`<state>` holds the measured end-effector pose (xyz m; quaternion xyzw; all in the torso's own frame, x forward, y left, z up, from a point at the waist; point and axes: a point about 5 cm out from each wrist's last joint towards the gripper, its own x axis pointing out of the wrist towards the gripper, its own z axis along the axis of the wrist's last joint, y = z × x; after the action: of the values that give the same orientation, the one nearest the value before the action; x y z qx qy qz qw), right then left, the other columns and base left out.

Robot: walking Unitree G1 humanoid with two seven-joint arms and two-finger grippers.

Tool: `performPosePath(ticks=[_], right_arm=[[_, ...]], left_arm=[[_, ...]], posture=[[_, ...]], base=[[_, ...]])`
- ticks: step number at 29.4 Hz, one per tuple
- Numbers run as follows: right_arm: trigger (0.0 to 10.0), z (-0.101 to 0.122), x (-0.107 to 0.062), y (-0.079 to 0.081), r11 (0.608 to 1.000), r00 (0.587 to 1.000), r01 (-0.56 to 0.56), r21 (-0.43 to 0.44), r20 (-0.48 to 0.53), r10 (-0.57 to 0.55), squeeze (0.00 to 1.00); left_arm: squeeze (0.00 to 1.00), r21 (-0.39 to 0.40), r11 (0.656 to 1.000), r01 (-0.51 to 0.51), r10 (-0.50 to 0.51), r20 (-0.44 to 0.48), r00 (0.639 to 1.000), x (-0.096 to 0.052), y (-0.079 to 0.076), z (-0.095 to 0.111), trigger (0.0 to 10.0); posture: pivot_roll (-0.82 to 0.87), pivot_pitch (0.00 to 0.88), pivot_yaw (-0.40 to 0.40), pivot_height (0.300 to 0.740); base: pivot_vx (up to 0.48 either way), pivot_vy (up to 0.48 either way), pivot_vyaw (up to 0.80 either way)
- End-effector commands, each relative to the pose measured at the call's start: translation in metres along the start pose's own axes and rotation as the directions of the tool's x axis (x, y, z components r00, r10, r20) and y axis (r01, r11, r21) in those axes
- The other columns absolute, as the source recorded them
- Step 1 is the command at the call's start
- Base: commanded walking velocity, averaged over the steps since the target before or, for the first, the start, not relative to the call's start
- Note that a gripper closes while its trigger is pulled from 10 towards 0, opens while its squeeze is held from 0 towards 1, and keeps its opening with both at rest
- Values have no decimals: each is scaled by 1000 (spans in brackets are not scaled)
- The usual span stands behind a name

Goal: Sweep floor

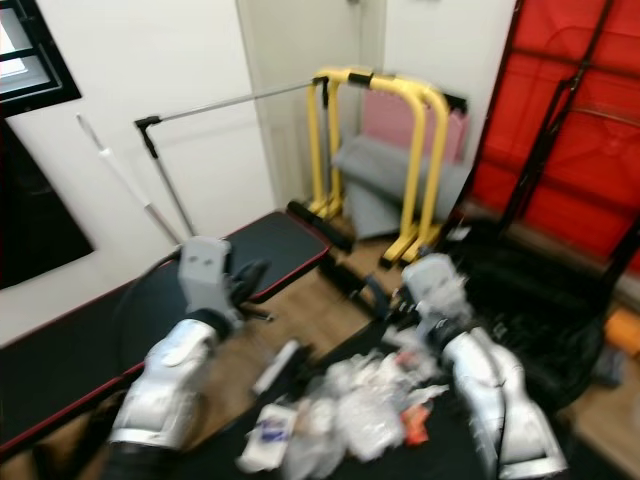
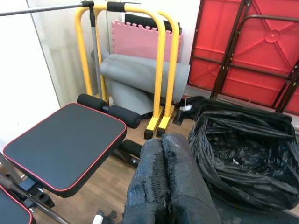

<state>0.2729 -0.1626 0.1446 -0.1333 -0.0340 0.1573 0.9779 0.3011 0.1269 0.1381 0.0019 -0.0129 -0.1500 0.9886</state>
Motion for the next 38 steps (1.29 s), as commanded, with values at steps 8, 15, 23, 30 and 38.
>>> performPosePath(ticks=[8,15,23,30,38], right_arm=[[10000,-2,3,0,1000,1000,-17,12,-20,17,0],[10000,-2,3,0,1000,1000,-8,17,-25,9,0],[10000,-3,3,1,1000,1000,-4,20,-19,5,0],[10000,-5,2,5,999,999,-32,39,-24,33,0],[10000,-5,2,8,998,999,-47,36,-23,48,0]], left_arm=[[0,0,1000,-25,25,-22,999,-2,5,-4,10000],[0,-21,1000,-22,22,-29,999,-2,3,-6,10000],[0,-37,999,-21,20,-33,999,-4,3,-8,10000],[0,-54,998,-28,25,-50,998,-10,6,-13,10000],[0,-53,998,-24,21,-54,998,-12,7,-14,10000]], posture=[[-160,0,-107,740],[-165,0,-106,740],[-162,0,-105,740],[-152,0,-102,740],[-146,0,-101,740]], base=[[0,0,800],[0,0,686],[0,0,0],[214,0,114],[356,0,500]])
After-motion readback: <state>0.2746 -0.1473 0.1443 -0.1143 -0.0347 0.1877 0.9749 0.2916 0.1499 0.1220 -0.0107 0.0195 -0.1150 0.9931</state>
